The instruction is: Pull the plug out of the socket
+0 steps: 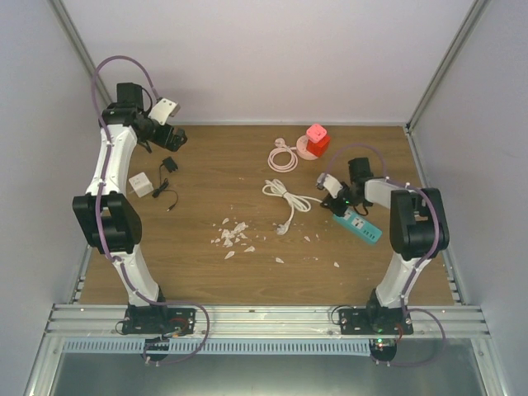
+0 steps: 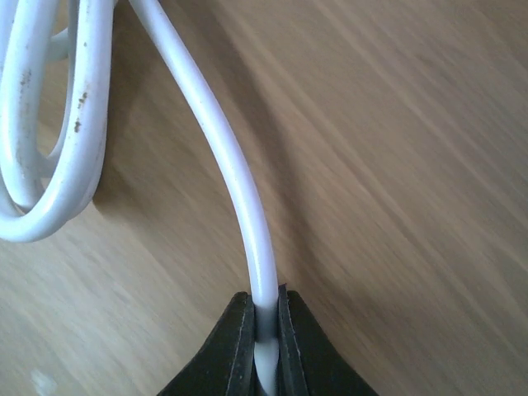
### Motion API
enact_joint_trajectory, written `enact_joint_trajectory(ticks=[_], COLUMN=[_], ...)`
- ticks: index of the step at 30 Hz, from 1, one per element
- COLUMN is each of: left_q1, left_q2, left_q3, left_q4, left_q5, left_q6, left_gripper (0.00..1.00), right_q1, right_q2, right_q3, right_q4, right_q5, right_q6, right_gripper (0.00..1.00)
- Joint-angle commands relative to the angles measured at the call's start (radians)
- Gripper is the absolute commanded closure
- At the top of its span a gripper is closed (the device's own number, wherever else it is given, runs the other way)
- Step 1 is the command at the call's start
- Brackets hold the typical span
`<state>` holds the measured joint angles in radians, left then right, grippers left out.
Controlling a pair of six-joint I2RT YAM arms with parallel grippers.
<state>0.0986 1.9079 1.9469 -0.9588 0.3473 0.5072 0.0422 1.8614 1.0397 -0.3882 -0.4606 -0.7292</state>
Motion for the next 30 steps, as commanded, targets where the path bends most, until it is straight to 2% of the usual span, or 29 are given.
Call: enact_joint_trajectory(ticks=[1,9,15,19,23,28,30], left_q1=[-0.014,-0.020,-0.029,-0.084,-0.189,-0.300,-0.342], left_q2=[0.031,0.046,0.045,0.065,0.086,0.140,0.181], left_q3=[0.048,0.074,0.080,0.082,0.069,0.070,0.093], left_q4=[0.023,0.025,0.040,0.042,0.041,0.031,0.024], left_q5=[0.012,0.011,0.112,0.078,0.043,0.084,0.116], left_q6=[0.005,0.011,0.018,0.074,0.145,0.217,0.230], left_gripper=[0.01,0.01,0.01,0.01,0.01,0.01,0.01], right_q1=[-0.154,-0.358,-0.491,-0.520,-0.519,-0.509,-0.504], right_q2=[0.059,0.067,0.075,0.074,0.055,0.028,0.023], right_q3=[-0.036,-0.028,0.010,0.027,0.017,-0.005,-0.012], right_q4=[-0.142,-0.153,-0.140,-0.127,-0.102,-0.101,-0.107], right_q5=[0.146,0.144,0.111,0.091,0.073,0.018,0.006], right_q6=[-0.007,0.031,0.158,0.258,0.352,0.417,0.420], right_gripper=[0.95,0.98,0.99,1.00,1.00,0.99,0.95])
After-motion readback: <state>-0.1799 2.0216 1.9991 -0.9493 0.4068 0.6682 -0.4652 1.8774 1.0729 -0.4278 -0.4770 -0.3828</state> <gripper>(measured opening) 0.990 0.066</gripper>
